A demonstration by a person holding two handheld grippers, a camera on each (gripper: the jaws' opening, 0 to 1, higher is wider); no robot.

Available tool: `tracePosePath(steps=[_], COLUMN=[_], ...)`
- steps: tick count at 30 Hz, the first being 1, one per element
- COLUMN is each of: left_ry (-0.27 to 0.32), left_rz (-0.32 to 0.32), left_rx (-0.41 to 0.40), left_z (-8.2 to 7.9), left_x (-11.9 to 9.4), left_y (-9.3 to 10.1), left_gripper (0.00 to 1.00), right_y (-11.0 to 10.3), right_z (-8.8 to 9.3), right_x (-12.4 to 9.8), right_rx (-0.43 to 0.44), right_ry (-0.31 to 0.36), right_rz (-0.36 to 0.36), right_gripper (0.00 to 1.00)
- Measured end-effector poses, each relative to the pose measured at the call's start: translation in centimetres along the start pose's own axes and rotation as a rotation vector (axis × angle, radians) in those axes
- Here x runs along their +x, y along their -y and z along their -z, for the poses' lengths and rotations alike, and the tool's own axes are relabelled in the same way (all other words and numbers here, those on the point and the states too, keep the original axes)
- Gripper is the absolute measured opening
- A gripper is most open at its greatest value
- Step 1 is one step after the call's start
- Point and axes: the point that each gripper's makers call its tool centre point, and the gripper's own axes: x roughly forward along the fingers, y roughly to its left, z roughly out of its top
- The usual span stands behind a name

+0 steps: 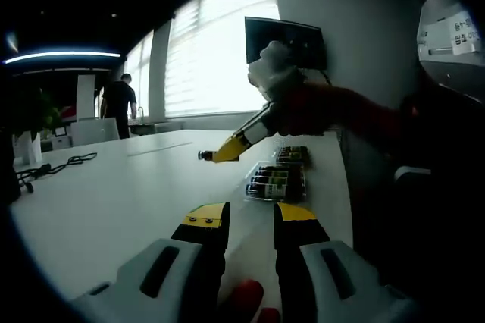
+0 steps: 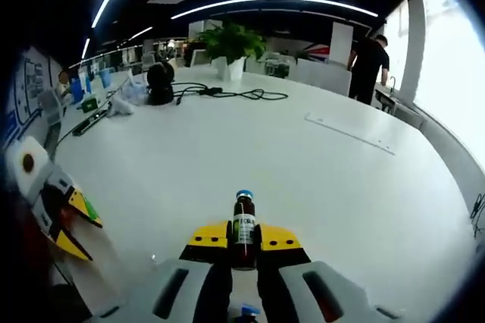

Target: Grip medicine bottles put into box

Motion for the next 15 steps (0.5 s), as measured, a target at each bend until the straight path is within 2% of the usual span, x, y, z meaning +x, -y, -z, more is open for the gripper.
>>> tracePosePath(steps=[8,15], left_ry=[0.0,-0.002], left_rz=[-0.002,-0.002], left_rx=[0.0,0.001], left_z=[0.0,0.0], left_x=[0.0,0.0], left_y=[0.0,0.0], left_gripper=[0.17,0.17], right_y=[-0.8,-0.9], right_z=[-1.4,-1.4], right_x=[-2.2,-3.1], right_rx=[-0.013,-0.009], right_ry=[0.054,0.071], right_rz=[-0.002,0.003], right_gripper=[0.08,0.08])
